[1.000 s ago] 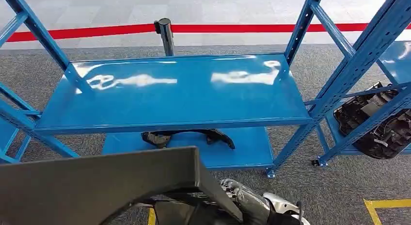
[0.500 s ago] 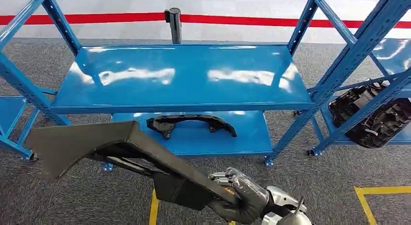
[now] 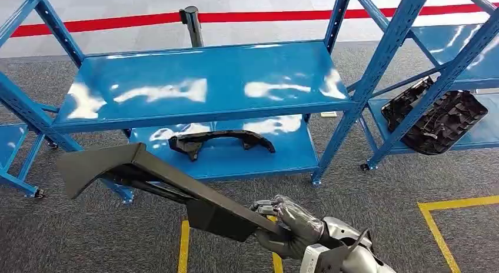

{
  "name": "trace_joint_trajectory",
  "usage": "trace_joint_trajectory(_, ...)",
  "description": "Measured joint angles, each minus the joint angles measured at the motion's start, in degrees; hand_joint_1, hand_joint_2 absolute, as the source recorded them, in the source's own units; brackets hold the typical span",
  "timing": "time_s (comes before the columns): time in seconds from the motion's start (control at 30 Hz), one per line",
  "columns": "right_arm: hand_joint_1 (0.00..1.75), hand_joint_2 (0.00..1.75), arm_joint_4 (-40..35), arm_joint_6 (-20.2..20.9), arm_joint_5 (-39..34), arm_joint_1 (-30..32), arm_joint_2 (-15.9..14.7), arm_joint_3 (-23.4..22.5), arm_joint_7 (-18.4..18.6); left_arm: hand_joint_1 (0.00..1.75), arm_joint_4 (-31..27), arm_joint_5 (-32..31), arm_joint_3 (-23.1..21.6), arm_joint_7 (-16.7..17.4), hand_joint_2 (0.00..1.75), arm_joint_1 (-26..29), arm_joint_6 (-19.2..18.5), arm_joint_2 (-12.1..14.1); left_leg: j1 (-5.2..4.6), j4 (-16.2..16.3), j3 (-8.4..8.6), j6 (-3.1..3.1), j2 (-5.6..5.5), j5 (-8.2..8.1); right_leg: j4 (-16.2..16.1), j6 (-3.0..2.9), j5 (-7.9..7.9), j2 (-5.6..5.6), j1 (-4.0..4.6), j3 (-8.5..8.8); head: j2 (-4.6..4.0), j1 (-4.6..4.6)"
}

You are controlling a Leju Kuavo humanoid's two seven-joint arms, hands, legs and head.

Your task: Take the parts from the cabinet and place them on the table.

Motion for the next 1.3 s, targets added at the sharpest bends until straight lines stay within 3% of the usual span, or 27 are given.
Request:
trace_joint_trajectory(0.03, 1.75, 1.75, 0.09, 0.0, -0.02, -0.01, -0.02, 0.09, 0.0, 0.0, 0.0, 0.0, 0.0, 0.0, 1.75, 0.01, 0.0, 0.0, 0.22, -2.59, 2.11, -0.2, 0.0, 1.58, 0.33, 0.29, 0.2, 0.31, -0.19, -0.51, 0.0, 0.0)
trace_joint_trajectory(0.1, 1.75, 1.75, 0.09, 0.0, -0.16, -0.12, -0.07, 0.31, 0.0, 0.0, 0.0, 0.0, 0.0, 0.0, 1.75, -0.01, 0.09, -0.02, 0.96, -13.28, 8.88, -0.79, -0.4, 4.77, 1.51, 0.76, 0.1, 0.74, -0.75, -1.15, 0.0, 0.0)
trace_joint_trajectory(0.13, 1.75, 1.75, 0.09, 0.09, -0.37, -0.2, -0.09, 0.39, -0.02, 0.0, 0.02, -0.02, -0.02, 0.0, 1.75, -0.07, 0.24, -0.15, 1.28, -16.76, 11.03, -1.52, -2.08, 3.2, 2.14, 1.14, -0.04, 0.89, -0.82, -1.72, 0.0, 0.0)
trace_joint_trajectory(0.17, 1.75, 1.75, 0.09, 0.11, -0.55, -0.38, -0.11, 0.42, -0.04, 0.0, 0.09, -0.09, -0.04, 0.02, 1.75, -0.1, 0.26, -0.72, 1.11, -16.74, 10.95, -1.31, -3.07, 3.04, 2.5, 1.58, -0.01, 1.07, -0.58, -2.49, 0.0, 0.0)
trace_joint_trajectory(0.23, 1.75, 1.75, 0.04, 0.26, -1.33, -0.6, -0.33, 0.68, -0.15, 0.0, 0.17, -0.18, -0.11, 0.2, 1.75, 0.1, 0.61, -0.74, 1.2, -16.22, 9.83, -0.22, -2.24, 3.18, 3.12, 2.26, 0.52, 1.66, -0.23, -3.03, 0.0, 0.02)
trace_joint_trajectory(0.27, 1.75, 1.75, 0.04, 0.37, -1.53, -0.71, -0.37, 0.77, -0.15, 0.0, 0.18, -0.17, -0.11, 0.39, 1.75, 0.27, 0.68, -0.79, 1.08, -15.99, 9.65, -0.09, -1.9, 3.21, 3.11, 2.48, 0.72, 1.86, -0.32, -3.2, 0.0, 0.02)
trace_joint_trajectory(0.33, 1.75, 1.75, -0.04, 0.59, -2.12, -0.95, -0.39, 0.98, -0.22, 0.0, 0.2, 0.02, -0.11, 0.66, 1.75, 0.29, 0.81, -0.98, 1.29, -16.07, 9.29, 0.77, -1.06, 3.57, 4.74, 2.68, -0.8, 1.14, -0.51, -4.17, 0.0, 0.09)
trace_joint_trajectory(0.43, 1.75, 1.75, -0.59, 0.66, -2.82, -1.53, -0.37, 1.01, -0.57, 0.0, 0.2, 0.44, -0.09, 0.7, 1.75, 0.31, 1.03, -1.05, 0.89, -16.06, 8.63, 1.4, 0.25, 3.91, 17.46, 2.74, -6.95, 0.87, -0.45, -10.18, 0.0, 0.11)
trace_joint_trajectory(0.47, 1.75, 1.75, -0.65, 0.66, -2.99, -1.55, -0.35, 1.01, -0.68, 0.0, 0.2, 0.61, -0.09, 0.74, 1.75, 0.33, 1.07, -1.05, 0.74, -16.05, 8.5, 1.51, 0.67, 3.98, 20.82, 2.71, -7.84, 0.87, -0.44, -11.7, 0.0, 0.11)
trace_joint_trajectory(0.5, 1.75, 1.75, -0.76, 0.68, -3.08, -1.52, -0.35, 1.01, -0.72, 0.0, 0.2, 0.83, -0.07, 0.74, 1.75, 0.32, 1.09, -1.07, 0.56, -16.04, 8.47, 1.54, 1.09, 3.99, 21.55, 2.61, -7.26, 0.86, -0.41, -11.98, 0.0, 0.11)
trace_joint_trajectory(0.53, 1.75, 1.75, -0.96, 0.68, -3.15, -1.52, -0.33, 0.98, -0.74, 0.0, 0.2, 0.96, -0.07, 0.74, 1.75, 0.29, 1.11, -1.09, 0.43, -16.04, 8.48, 1.55, 1.38, 3.99, 19.58, 2.52, -5.64, 0.84, -0.35, -10.92, 0.0, 0.11)
trace_joint_trajectory(0.6, 1.75, 1.75, -1.87, 0.59, -3.21, -1.52, -0.31, 0.68, -0.9, 0.0, 0.2, 1.07, -0.07, 0.74, 1.75, 0.17, 1.18, -1.22, 0.31, -16.06, 8.64, 1.55, 1.94, 3.98, 10.09, 1.91, -0.72, 0.2, 0.15, -6.15, 0.0, 0.11)
trace_joint_trajectory(0.63, 1.75, 1.75, -2.42, 0.42, -3.21, -1.52, -0.26, 0.44, -1.07, 0.0, 0.2, 1.11, -0.07, 0.74, 1.75, 0.11, 1.2, -1.29, 0.31, -16.09, 8.62, 1.54, 2.12, 3.98, 5.44, 1.4, 0.82, -1.44, 0.63, -3.96, 0.0, 0.11)
trace_joint_trajectory(0.67, 1.75, 1.75, -2.79, 0.11, -3.21, -1.59, -0.2, 0.33, -1.16, 0.0, 0.2, 1.11, -0.07, 0.74, 1.75, 0.06, 1.22, -1.35, -0.26, -15.82, 8.29, 1.37, 2.35, 3.89, 4.01, 1.15, 0.12, -2.56, 1.3, -3.47, 0.0, 0.11)
trace_joint_trajectory(0.77, 1.75, 1.75, -3.87, -0.44, -2.58, -0.52, -0.04, -0.37, -1.18, 0.0, 0.2, 1.09, -0.07, 1.03, 1.75, 0.12, 1.36, -1.44, -0.18, -16.3, 8.27, 0.94, 3.15, 4.16, 3.91, 0.86, -0.11, -1.65, 1.3, -3.93, 0.0, 0.09)
trace_joint_trajectory(0.8, 1.75, 1.75, -4.19, -0.52, -2.36, -0.24, 0.0, -0.52, -1.18, 0.0, 0.2, 1.07, -0.07, 1.11, 1.75, 0.07, 1.38, -1.51, -0.34, -16.27, 8.38, 0.6, 3.25, 4.01, 3.48, 0.43, 0.15, -1.38, 0.93, -3.83, 0.0, 0.09)
trace_joint_trajectory(0.83, 1.75, 1.75, -4.7, -0.68, -2.16, -0.04, 0.09, -0.59, -1.2, 0.0, 0.2, 0.98, -0.07, 1.29, 1.75, -0.01, 1.44, -1.51, -0.04, -15.55, 8.22, 0.31, 1.91, 3.13, 3.33, 0.21, 0.31, -1.24, 0.66, -3.68, 0.0, 0.07)
trace_joint_trajectory(0.87, 1.75, 1.75, -5.01, -0.74, -2.1, 0.0, 0.13, -0.7, -1.25, 0.0, 0.2, 0.94, -0.07, 1.36, 1.75, 0.0, 1.49, -1.51, -0.06, -13.09, 7.29, 0.24, 0.73, 1.29, 3.34, -0.15, 0.31, -1.01, 0.57, -3.68, 0.0, 0.07)
trace_joint_trajectory(0.93, 1.75, 1.75, -5.4, -0.85, -1.95, 0.51, 0.44, -0.92, -1.25, 0.0, 0.2, 0.85, -0.07, 1.75, 1.75, 0.1, 1.62, -1.51, -0.07, -3.82, 3.3, 0.17, -0.01, -3.32, 3.36, -0.56, 0.37, -0.57, 0.6, -3.69, 0.0, 0.07)
trace_joint_trajectory(0.97, 1.75, 1.75, -5.53, -0.87, -1.9, 0.91, 0.48, -1.05, -1.23, 0.0, 0.2, 0.74, -0.07, 1.86, 1.75, 0.2, 1.62, -1.51, -0.06, 0.1, 1.62, 0.15, -0.04, -4.49, 3.37, -0.57, 0.37, -0.29, 0.63, -3.7, 0.0, 0.07)
trace_joint_trajectory(1.0, 1.75, 1.75, -5.55, -0.87, -1.79, 1.28, 0.5, -1.07, -1.18, 0.0, 0.22, 0.7, -0.07, 1.9, 1.75, 0.31, 1.64, -1.55, -0.04, 1.62, 0.96, 0.13, -0.04, -4.3, 3.39, -0.57, 0.37, 0.06, 0.62, -3.66, 0.0, 0.07)
trace_joint_trajectory(1.03, 1.75, 1.75, -5.75, -0.9, -1.31, 1.65, 0.5, -1.09, -1.09, 0.0, 0.22, 0.66, -0.07, 1.95, 1.75, 0.36, 1.68, -1.55, 0.01, 0.12, 1.64, 0.11, -0.04, -2.79, 3.42, -0.57, 0.37, 0.5, 0.59, -3.59, 0.0, 0.07)
trace_joint_trajectory(1.1, 1.75, 1.75, -6.25, -0.94, -0.72, 2.3, 0.57, -1.27, -0.94, 0.0, 0.22, 0.41, -0.07, 2.08, 1.75, 0.33, 1.7, -1.57, 0.13, -9.41, 5.87, 0.19, -0.39, 2.63, 3.66, -0.46, 0.31, 1.4, 0.48, -3.41, 0.0, 0.07)
trace_joint_trajectory(1.13, 1.75, 1.75, -6.6, -0.98, -0.46, 2.55, 0.63, -1.38, -0.9, 0.0, 0.22, 0.35, -0.07, 2.23, 1.75, 0.33, 1.7, -1.57, 0.29, -14.12, 7.81, 0.22, -1.57, 4.79, 3.88, -0.25, 0.17, 1.77, 0.42, -3.43, 0.0, 0.07)
trace_joint_trajectory(1.17, 1.75, 1.75, -6.86, -1.07, -0.24, 2.8, 0.63, -1.49, -0.9, 0.0, 0.24, 0.31, -0.09, 2.41, 1.75, 0.35, 1.68, -1.62, 0.28, -15.34, 8.29, 0.2, -3.06, 4.01, 4.32, 0.04, 0.04, 2.05, 0.84, -3.8, 0.0, 0.05)
trace_joint_trajectory(1.23, 1.75, 1.75, -7.58, -1.2, 0.35, 3.53, 0.63, -1.59, -0.77, 0.0, 0.26, 0.15, -0.07, 2.58, 1.75, 0.39, 1.7, -1.75, 0.11, -15.61, 8.09, 0.51, -2.62, 3.93, 4.39, 0.55, 0.38, 2.66, 0.66, -4.37, 0.0, 0.07)
trace_joint_trajectory(1.3, 1.75, 1.75, -8.2, -1.31, 0.9, 4.52, 0.63, -1.9, -0.7, 0.0, 0.26, 0.02, -0.07, 2.78, 1.75, 0.39, 1.7, -1.84, 0.16, -15.86, 8.1, 1.27, -2.12, 4.2, 4.27, 1.01, 0.57, 3.16, 0.46, -4.39, 0.0, 0.07)
